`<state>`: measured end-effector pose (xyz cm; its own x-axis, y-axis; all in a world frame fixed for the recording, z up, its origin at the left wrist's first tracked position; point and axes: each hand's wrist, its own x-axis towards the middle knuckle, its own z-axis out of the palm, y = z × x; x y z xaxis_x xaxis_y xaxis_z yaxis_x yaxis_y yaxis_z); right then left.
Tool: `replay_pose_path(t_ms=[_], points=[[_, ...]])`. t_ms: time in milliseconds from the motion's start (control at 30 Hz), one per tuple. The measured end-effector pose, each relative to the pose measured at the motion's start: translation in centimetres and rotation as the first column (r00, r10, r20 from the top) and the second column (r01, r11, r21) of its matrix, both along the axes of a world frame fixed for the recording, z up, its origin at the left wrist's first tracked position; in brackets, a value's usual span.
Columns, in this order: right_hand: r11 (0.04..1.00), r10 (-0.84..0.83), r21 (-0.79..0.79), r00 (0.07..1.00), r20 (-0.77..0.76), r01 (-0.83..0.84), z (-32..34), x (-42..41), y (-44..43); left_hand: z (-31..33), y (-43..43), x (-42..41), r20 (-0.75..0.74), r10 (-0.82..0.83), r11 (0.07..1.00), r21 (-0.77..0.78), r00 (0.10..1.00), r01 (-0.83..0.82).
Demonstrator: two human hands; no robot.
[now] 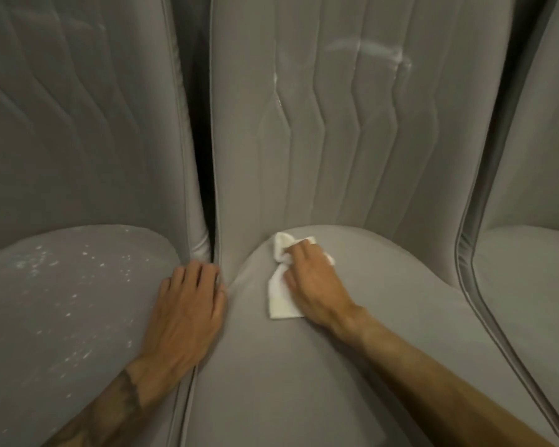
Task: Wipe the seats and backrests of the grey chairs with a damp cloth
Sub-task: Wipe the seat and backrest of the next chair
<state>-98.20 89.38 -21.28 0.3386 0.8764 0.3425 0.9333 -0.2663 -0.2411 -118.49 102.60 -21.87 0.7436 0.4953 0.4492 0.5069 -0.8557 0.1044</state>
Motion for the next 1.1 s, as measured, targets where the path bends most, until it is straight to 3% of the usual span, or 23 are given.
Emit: replay_pose_path(t_ms=[67, 167, 300, 433, 667, 833, 900, 1000, 1100], points=[[0.997, 0.077, 0.023, 0.993, -0.091, -0.075, 0.7, -0.9, 1.8, 1.3, 0.3, 1.7, 0.034, 0.006, 0.999, 0.038, 0.999, -0.008], [0.989, 0.085, 0.141, 0.964, -0.252, -0.050, 2.0, -0.3, 2.7, 3.8, 1.3, 5.0, 0.126, 0.002, 0.997, 0.076, 0.992, -0.011], [0.939, 0.019, 0.330, 0.942, -0.335, 0.098, 4.8, 2.3, 2.8, 6.8, 3.3, 8.8, 0.214, -0.031, 0.990, 0.143, 0.976, 0.000], [0.808, -0.054, 0.531, 0.929, -0.365, 0.255, 8.7, 6.4, 3.1, 10.3, 5.2, 12.4, 0.291, -0.048, 0.969, 0.247, 0.955, -0.027], [0.643, -0.203, 0.729, 0.970, -0.134, 0.235, 18.9, 14.8, 3.5, 17.1, 9.1, 17.7, 0.406, -0.128, 0.917, 0.397, 0.905, -0.049], [0.465, -0.387, 0.879, 0.918, 0.089, 0.111, 26.4, 18.9, 3.8, 20.9, 11.0, 20.0, 0.443, -0.176, 0.886, 0.460, 0.879, -0.054], [0.521, -0.425, 0.852, 0.883, 0.202, 0.055, 26.3, 19.6, 4.0, 21.6, 11.2, 20.5, 0.458, -0.190, 0.882, 0.467, 0.868, -0.054], [0.734, -0.392, 0.677, 0.850, 0.351, 0.059, 22.3, 20.4, 4.6, 21.6, 11.6, 20.8, 0.480, -0.209, 0.895, 0.446, 0.852, -0.031], [0.760, -0.415, 0.648, 0.807, 0.421, 0.052, 19.5, 20.7, 4.9, 22.0, 12.2, 20.3, 0.473, -0.239, 0.894, 0.447, 0.848, 0.002]])
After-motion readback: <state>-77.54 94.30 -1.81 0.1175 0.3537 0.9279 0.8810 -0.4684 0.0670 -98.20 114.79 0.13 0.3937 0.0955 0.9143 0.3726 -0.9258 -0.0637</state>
